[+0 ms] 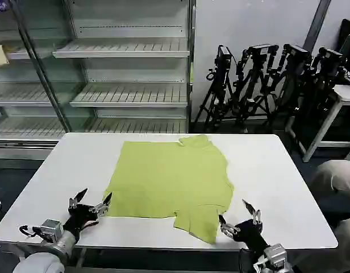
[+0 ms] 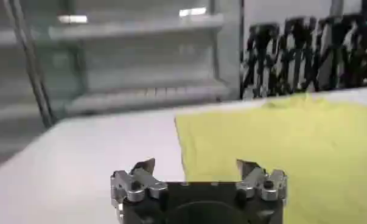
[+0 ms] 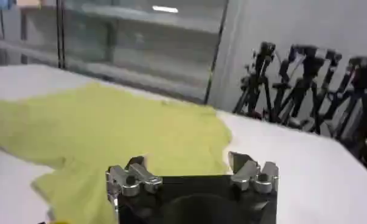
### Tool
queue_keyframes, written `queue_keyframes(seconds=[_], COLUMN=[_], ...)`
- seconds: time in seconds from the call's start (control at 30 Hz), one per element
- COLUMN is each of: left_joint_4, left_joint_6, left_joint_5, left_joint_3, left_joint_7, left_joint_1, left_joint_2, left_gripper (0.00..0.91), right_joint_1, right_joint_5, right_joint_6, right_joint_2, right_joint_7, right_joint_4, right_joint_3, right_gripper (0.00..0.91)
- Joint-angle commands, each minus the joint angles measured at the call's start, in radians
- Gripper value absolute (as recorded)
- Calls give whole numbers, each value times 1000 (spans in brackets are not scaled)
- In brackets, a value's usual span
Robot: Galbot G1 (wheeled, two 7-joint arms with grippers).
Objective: Fold and organize the clothes.
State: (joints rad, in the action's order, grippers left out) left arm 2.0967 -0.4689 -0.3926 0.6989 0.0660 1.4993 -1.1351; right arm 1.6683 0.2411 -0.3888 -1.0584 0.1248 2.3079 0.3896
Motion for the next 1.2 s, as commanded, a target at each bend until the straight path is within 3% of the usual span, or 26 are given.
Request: queue_keyframes(seconds=[0.03,0.4,0.63,0.67,0.7,0.73,0.77,0.8,0.9,1.2], left_joint_4=[-17,-31,-27,-28,-29,-32,-34,-36,-40,-25], left_joint_6=[-108,-108,-108,-108,-108,-108,-108,-108,-107,-107], left_joint_5=[-60,-65,-65,-65,-64,-63,-63,-64,-72,-82], left_joint_3=[20,26,25,25,25,24,23,22,21,22], left_joint_7=[-1,-5,-9,-10,-10,-14,-17,-14,-20,-12], left_joint_1=[40,28,26,25,25,24,24,24,22,31], left_joint_2=[18,11,8,8,9,9,8,8,0,-3], left_gripper=[907,907,907,746,514,20,10,10,20,20], right_joint_1=[41,-21,-27,-27,-27,-27,-28,-29,-36,-42], right_joint_5=[18,5,8,8,8,10,12,18,56,94], right_joint_6=[-25,-86,-96,-97,-99,-105,-112,-125,-167,-178], right_joint_2=[8,-7,-9,-9,-9,-10,-10,-9,-9,-12], right_joint_7=[30,77,73,71,70,69,69,69,82,82], right_joint_4=[4,-22,-12,-12,-12,-13,-14,-16,-21,-22], right_joint_3=[-52,-126,-143,-144,-146,-147,-149,-151,-153,-150], right_gripper=[907,907,907,816,725,423,91,10,0,0])
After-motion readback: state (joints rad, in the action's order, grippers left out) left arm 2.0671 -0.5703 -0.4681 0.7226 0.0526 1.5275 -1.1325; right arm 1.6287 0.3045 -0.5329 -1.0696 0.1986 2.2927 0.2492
